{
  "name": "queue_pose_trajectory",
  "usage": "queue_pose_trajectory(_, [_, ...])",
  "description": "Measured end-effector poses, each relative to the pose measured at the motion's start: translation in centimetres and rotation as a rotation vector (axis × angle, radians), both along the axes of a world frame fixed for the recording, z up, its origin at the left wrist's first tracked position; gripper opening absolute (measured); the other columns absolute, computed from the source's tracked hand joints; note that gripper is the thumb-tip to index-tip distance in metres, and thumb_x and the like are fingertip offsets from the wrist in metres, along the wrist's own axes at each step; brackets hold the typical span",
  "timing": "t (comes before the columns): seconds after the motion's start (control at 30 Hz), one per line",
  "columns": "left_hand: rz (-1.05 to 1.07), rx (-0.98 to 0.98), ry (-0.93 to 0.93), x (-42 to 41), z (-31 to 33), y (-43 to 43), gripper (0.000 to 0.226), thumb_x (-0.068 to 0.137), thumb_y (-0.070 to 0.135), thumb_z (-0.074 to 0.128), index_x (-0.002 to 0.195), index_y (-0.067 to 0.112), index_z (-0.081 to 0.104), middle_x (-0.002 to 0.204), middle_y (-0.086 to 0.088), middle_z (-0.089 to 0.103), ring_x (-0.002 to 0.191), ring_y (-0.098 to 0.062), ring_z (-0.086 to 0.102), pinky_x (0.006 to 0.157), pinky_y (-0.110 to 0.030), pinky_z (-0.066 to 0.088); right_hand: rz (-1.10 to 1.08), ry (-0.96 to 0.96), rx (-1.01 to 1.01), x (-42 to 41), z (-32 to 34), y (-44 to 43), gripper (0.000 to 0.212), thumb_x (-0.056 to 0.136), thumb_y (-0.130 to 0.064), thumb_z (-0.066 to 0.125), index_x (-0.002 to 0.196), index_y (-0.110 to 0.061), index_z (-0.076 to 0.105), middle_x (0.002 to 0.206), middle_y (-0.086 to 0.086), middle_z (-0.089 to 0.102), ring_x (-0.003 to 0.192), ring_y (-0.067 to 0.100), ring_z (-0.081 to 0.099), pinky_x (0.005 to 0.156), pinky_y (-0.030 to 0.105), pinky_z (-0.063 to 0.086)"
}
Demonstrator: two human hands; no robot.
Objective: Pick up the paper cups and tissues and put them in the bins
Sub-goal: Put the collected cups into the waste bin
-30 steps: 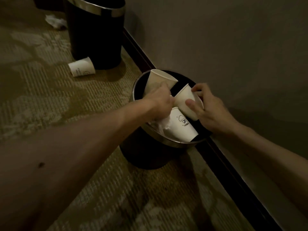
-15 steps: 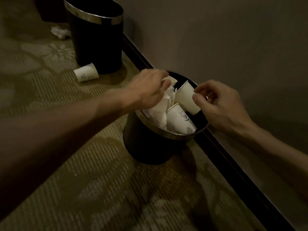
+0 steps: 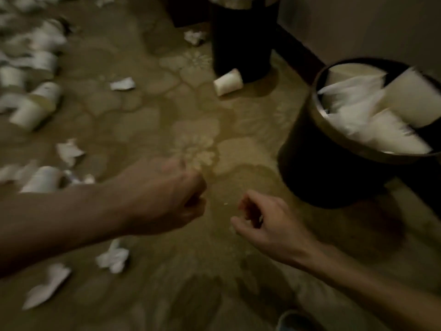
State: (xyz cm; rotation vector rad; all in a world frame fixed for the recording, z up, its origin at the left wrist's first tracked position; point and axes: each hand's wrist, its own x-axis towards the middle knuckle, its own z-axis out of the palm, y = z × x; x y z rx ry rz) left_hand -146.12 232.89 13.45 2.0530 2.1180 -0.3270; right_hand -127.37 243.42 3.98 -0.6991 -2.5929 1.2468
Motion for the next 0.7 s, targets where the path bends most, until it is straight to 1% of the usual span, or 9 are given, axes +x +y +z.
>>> queue_pose_trajectory(0.07, [0.082,-0.132,0.011,-1.6,-2.8,-3.7,0.03,0.094,0.052,0.041,0.078,0.028,0.05,0.072,0.004,0.057,0.07,-0.012,0.063,0.055,-0.026,0.048,0.055,-0.033,-0.048,-1.9,-2.2,-1.9,0.016,0.088,-0.03,0.067,0.089,-0.017,0.058,0.077,-0.005,0.055,0.073,0.008,0.051,0.061,0.02,0.043])
queue_pose_trajectory(0.13, [0.196,-0.191,-0.013,-3.1,-5.1,-6.6,0.03,0.096,0.052,0.044,0.088,0.027,0.059,0.086,0.002,0.066,0.081,-0.017,0.066,0.059,-0.028,0.046,0.095,-0.092,-0.091,-3.6,-4.1,-3.2,0.018,0.088,-0.031,0.066,0.095,-0.016,0.061,0.082,-0.005,0.058,0.076,0.007,0.054,0.067,0.025,0.046])
queue_pose_trajectory(0.23, [0.386,-0.166,-0.15,-4.7,-8.2,-9.9,0.027,0.096,0.052,0.046,0.087,0.028,0.057,0.087,0.003,0.066,0.085,-0.017,0.065,0.066,-0.029,0.047,0.17,-0.196,-0.12,-5.9,-6.4,-4.6,0.018,0.089,-0.035,0.063,0.101,-0.022,0.063,0.085,-0.011,0.059,0.078,0.001,0.055,0.07,0.021,0.048])
queue_pose_trajectory(0.3, [0.518,-0.092,-0.24,-5.3,-10.3,-11.8,0.024,0.096,0.051,0.049,0.088,0.029,0.058,0.085,0.008,0.06,0.086,-0.016,0.063,0.066,-0.029,0.044,0.204,-0.26,-0.156,-7.4,-7.7,-5.4,0.017,0.092,-0.035,0.06,0.106,-0.026,0.063,0.088,-0.012,0.061,0.08,0.001,0.058,0.074,0.027,0.054])
queue_pose_trajectory(0.37, [0.591,-0.037,-0.223,-6.0,-12.6,-13.3,0.023,0.094,0.051,0.052,0.099,0.03,0.06,0.093,0.01,0.056,0.091,-0.015,0.06,0.067,-0.029,0.041,0.244,-0.311,-0.174,-8.9,-8.7,-6.3,0.021,0.095,-0.034,0.056,0.115,-0.029,0.061,0.098,-0.014,0.063,0.085,0.001,0.059,0.075,0.029,0.055])
queue_pose_trajectory(0.43, [0.666,-0.023,-0.2,-6.6,-14.8,-14.6,0.038,0.091,0.057,0.053,0.117,0.03,0.056,0.114,0.004,0.054,0.102,-0.016,0.054,0.076,-0.03,0.045,0.291,-0.361,-0.177,-10.6,-9.5,-7.2,0.028,0.098,-0.034,0.052,0.125,-0.031,0.057,0.109,-0.013,0.061,0.09,0.0,0.058,0.076,0.025,0.052])
queue_pose_trajectory(0.57, [0.791,-0.03,-0.298,-7.2,-18.3,-16.5,0.078,0.082,0.071,0.055,0.146,0.032,0.033,0.148,-0.006,0.034,0.134,-0.027,0.037,0.105,-0.041,0.039,0.338,-0.413,-0.123,-13.8,-10.1,-8.7,0.034,0.099,-0.033,0.049,0.132,-0.03,0.055,0.123,-0.004,0.063,0.101,0.011,0.061,0.087,0.036,0.053])
queue_pose_trajectory(0.63, [0.843,-0.081,-0.365,-7.2,-19.5,-17.2,0.086,0.082,0.073,0.052,0.152,0.032,0.024,0.156,-0.009,0.023,0.143,-0.03,0.026,0.113,-0.045,0.033,0.361,-0.41,-0.089,-14.9,-10.5,-9.3,0.035,0.099,-0.031,0.048,0.134,-0.031,0.053,0.125,-0.002,0.062,0.099,0.009,0.059,0.08,0.03,0.05])
queue_pose_trajectory(0.7, [0.827,-0.096,-0.329,-6.9,-20.5,-18.0,0.081,0.085,0.071,0.049,0.152,0.031,0.026,0.157,-0.01,0.022,0.143,-0.03,0.023,0.113,-0.046,0.032,0.374,-0.395,-0.062,-15.7,-11.2,-9.6,0.036,0.1,-0.028,0.048,0.135,-0.032,0.053,0.104,-0.007,0.064,0.077,0.001,0.055,0.061,0.023,0.04])
